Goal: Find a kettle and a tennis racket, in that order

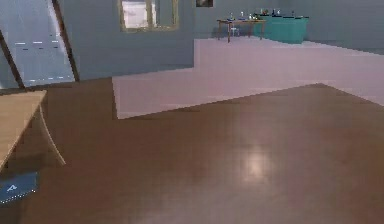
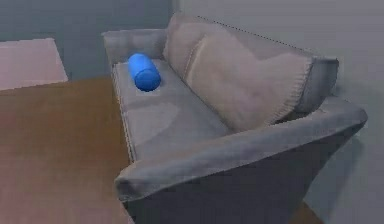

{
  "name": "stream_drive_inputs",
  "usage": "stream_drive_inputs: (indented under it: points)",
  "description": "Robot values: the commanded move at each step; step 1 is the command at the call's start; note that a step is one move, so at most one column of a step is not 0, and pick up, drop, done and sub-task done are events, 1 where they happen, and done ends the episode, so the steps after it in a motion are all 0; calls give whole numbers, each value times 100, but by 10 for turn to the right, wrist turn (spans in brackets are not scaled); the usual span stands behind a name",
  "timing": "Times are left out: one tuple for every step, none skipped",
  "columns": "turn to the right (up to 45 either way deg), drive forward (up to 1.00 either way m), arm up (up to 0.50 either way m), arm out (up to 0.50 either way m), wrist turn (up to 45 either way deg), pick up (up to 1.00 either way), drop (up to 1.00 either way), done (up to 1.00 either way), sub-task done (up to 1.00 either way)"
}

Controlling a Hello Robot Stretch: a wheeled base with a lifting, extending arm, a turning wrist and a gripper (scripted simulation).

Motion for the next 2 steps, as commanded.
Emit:
stream_drive_inputs:
  points:
    - [270, 0, 0, 0, 0, 0, 0, 0, 0]
    - [0, 100, 0, 0, 0, 0, 0, 0, 0]
